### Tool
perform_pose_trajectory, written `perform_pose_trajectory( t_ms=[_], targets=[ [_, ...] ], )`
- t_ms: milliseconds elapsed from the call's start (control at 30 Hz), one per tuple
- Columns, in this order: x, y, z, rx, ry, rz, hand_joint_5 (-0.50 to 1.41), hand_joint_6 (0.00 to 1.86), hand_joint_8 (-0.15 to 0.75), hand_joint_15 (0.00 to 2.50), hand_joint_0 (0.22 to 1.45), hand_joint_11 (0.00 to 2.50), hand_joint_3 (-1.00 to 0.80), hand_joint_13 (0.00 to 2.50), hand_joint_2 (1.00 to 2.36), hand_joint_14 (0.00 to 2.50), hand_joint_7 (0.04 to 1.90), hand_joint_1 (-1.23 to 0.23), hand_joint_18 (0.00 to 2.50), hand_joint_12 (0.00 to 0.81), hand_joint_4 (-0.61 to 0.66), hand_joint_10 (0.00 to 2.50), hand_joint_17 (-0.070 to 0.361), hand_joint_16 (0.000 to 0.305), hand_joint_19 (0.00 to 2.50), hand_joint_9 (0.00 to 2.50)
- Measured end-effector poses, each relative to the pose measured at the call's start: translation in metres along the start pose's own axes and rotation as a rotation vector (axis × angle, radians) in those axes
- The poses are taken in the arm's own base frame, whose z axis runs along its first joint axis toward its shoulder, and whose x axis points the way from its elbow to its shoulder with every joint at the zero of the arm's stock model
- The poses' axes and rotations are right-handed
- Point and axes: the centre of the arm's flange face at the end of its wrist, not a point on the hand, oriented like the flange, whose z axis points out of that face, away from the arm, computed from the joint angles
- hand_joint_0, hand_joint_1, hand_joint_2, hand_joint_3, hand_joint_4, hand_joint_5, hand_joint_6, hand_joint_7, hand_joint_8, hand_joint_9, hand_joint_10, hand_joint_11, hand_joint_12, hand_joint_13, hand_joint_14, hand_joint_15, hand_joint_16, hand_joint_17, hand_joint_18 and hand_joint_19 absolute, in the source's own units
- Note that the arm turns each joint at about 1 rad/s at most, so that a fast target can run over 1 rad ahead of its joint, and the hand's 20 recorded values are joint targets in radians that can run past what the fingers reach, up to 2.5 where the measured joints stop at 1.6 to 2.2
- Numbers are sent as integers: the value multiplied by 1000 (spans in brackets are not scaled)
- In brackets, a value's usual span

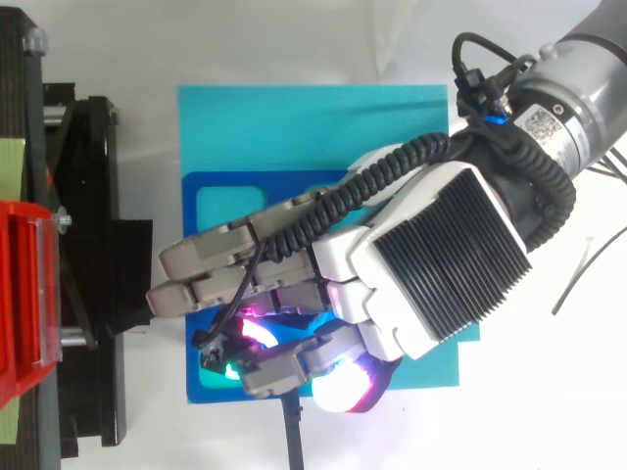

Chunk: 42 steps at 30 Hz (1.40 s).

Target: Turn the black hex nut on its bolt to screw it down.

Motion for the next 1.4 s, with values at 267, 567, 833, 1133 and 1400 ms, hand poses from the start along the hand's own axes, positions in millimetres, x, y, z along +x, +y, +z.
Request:
perform_pose_trajectory(
  t_ms=[267, 567, 833, 1133, 1400],
  targets=[
    [0, 2, 3, 1, -5, -19, -75, 543, 301, 28, 531, 305, -500, 553, 1000, 0, 1330, -416, 460, 358, 284, 9, 119, 53, 133, 964],
    [3, 2, 4, 1, -9, -32, -69, 541, 301, 23, 528, 306, -500, 550, 1000, 0, 1342, -385, 459, 359, 281, 11, 119, 53, 139, 970],
    [10, 1, 1, 3, -5, -33, -68, 540, 305, 24, 527, 301, -500, 550, 1000, 0, 1346, -374, 455, 359, 271, 9, 119, 53, 139, 973],
    [10, -2, -1, 6, -12, -43, -66, 549, 305, 24, 527, 305, -500, 550, 1000, 0, 1344, -362, 453, 358, 275, 9, 119, 53, 140, 975],
    [9, -5, -3, 10, -19, -55, -64, 571, 303, 27, 527, 302, -500, 548, 1000, 0, 1327, -356, 450, 358, 268, 9, 119, 53, 141, 979]
  ],
)
